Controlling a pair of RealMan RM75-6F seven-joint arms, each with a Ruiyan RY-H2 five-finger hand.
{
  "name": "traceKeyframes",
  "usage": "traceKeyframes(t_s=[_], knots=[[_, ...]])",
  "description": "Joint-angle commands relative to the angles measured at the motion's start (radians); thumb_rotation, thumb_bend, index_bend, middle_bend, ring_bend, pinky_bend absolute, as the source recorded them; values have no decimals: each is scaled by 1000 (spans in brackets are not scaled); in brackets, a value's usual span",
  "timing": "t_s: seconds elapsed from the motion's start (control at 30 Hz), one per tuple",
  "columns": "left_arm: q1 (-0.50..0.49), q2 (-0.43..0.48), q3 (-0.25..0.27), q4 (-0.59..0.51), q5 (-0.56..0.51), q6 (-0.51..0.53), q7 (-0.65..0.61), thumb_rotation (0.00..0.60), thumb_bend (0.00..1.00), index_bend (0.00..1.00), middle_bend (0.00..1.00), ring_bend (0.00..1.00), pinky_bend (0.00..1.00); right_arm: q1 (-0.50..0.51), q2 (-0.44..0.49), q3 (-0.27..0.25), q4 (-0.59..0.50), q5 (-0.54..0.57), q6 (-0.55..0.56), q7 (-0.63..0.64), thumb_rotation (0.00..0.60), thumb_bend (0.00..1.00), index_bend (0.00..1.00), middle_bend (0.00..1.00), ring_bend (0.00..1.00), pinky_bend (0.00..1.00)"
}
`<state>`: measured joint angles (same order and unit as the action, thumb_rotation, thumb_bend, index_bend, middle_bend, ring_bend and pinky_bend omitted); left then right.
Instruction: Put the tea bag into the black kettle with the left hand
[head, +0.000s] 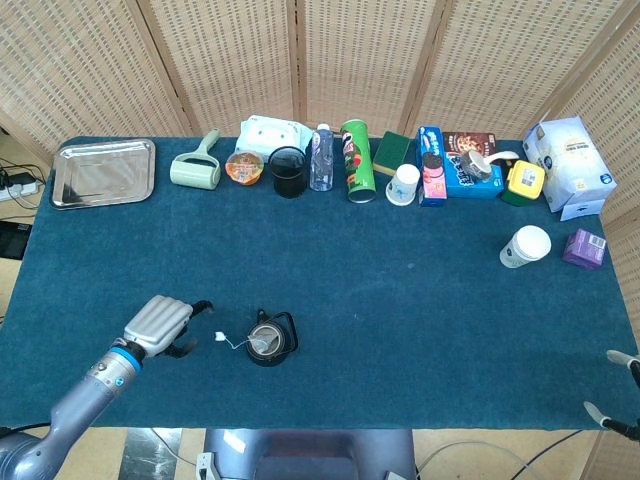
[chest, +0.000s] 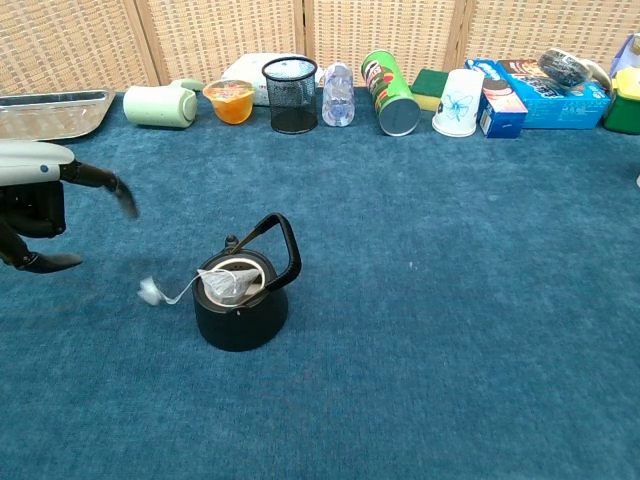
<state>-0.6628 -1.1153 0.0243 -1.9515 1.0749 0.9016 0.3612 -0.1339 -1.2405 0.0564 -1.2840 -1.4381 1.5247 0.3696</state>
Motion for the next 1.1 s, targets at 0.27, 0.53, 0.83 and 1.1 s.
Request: traceKeyframes(t_s=[0.27,0.53,0.83,1.1], knots=[[-52,98,5,-80,3,-110,-20,600,414,0,998,997,902,-4,5,0,-5,-2,9,2,600,186,253,299,198,150],[-185,253,-5,-168,20,-363,-77,600,747,0,998,997,901,-7,-1,0,0,-5,18,7,600,186,254,300,199,151],[-297,249,4,-164,-45,-469,-81,600,868,0,998,1000,901,-18,-2,1,14,-1,30,29,600,185,255,306,201,153],[-382,209,50,-152,-128,-471,-49,600,870,0,998,1000,901,-21,-6,2,28,1,29,46,600,185,255,308,202,153]])
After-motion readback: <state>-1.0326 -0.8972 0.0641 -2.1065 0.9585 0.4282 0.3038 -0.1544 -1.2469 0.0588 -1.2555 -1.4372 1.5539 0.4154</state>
